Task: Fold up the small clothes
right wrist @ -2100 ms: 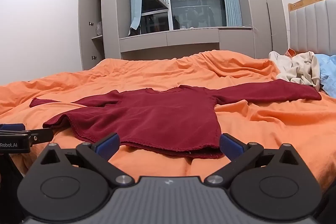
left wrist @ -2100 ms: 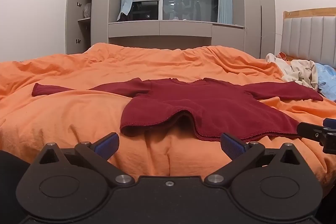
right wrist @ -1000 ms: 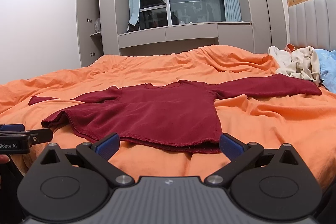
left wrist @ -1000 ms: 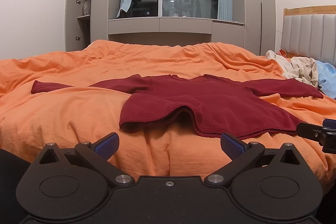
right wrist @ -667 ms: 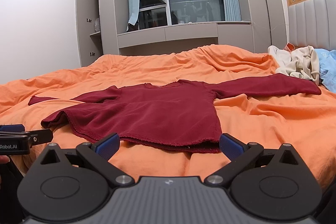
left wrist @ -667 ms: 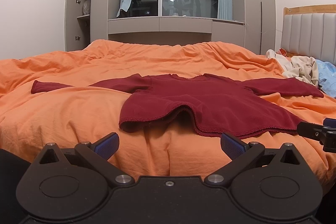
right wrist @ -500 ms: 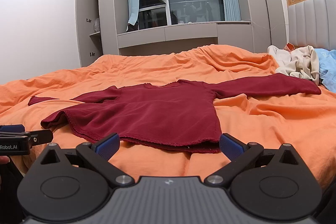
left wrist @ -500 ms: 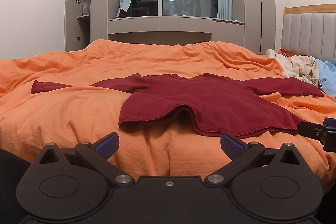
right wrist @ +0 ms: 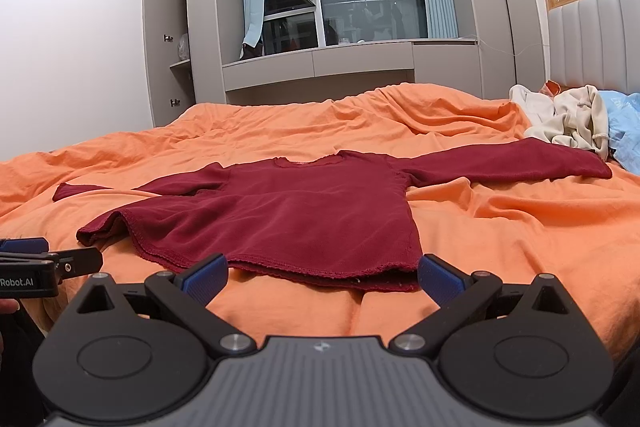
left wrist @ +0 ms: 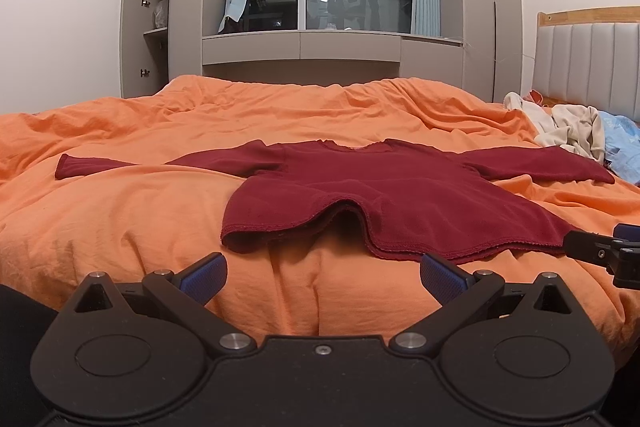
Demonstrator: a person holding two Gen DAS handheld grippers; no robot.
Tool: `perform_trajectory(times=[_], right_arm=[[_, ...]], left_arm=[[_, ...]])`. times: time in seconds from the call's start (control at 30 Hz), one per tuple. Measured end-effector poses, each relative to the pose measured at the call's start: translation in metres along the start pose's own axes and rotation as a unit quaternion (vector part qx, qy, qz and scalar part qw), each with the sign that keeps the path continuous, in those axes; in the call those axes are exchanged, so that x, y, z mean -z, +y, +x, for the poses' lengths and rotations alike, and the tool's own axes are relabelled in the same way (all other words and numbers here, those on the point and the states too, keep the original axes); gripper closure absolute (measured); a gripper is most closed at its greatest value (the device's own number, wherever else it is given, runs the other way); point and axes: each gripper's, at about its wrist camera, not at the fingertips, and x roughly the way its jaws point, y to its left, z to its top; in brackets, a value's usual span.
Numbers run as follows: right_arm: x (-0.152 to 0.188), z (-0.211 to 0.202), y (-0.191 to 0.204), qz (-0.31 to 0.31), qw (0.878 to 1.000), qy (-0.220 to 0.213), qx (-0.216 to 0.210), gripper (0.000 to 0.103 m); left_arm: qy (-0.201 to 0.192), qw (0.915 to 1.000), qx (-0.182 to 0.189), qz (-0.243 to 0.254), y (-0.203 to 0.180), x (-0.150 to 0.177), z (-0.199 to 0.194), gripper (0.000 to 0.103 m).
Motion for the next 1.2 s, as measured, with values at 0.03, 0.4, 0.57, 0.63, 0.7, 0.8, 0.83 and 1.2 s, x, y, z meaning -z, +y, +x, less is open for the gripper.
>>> perform_trajectory(times=[0.03, 0.4, 0.57, 0.63, 0.7, 0.8, 0.83, 1.2], right_arm=[[0.0, 0.0, 0.0, 0.0, 1.0, 0.0, 0.0, 0.0], [0.002, 0.002, -0.001, -0.004, 1.0, -0.001, -0.005, 0.0], [0.0, 0.005, 0.0, -0.009, 1.0, 0.001, -0.005, 0.0], [-0.001, 0.005, 0.001, -0.008, 1.0, 0.001, -0.004, 0.0], [-0.002, 0.005, 0.001, -0.004, 1.0, 0.001, -0.005, 0.0], [-0.004, 0.004, 0.0, 0.0, 1.0, -0.001, -0.007, 0.0], [-0.005, 0.005, -0.001, 0.002, 1.0, -0.001, -0.009, 0.0], [-0.064, 0.027, -0.047, 0.053, 0.998, -0.023, -0.029, 0.0]], left_arm=[[0.0, 1.0, 0.0, 0.0, 0.0, 0.001, 0.001, 0.0], [0.005, 1.0, 0.004, 0.006, -0.003, -0.001, 0.005, 0.001], [0.008, 0.9999, 0.006, 0.01, -0.004, -0.003, 0.006, 0.001], [0.01, 0.9999, 0.005, 0.01, -0.005, -0.005, 0.008, 0.001], [0.012, 0.9999, 0.007, 0.009, -0.006, -0.006, 0.01, 0.0], [0.016, 0.9998, 0.012, 0.009, -0.008, -0.008, 0.013, 0.001], [0.017, 0.9997, 0.016, 0.009, -0.009, -0.01, 0.014, 0.001], [0.019, 0.9949, 0.094, 0.031, -0.027, -0.075, 0.047, 0.0]])
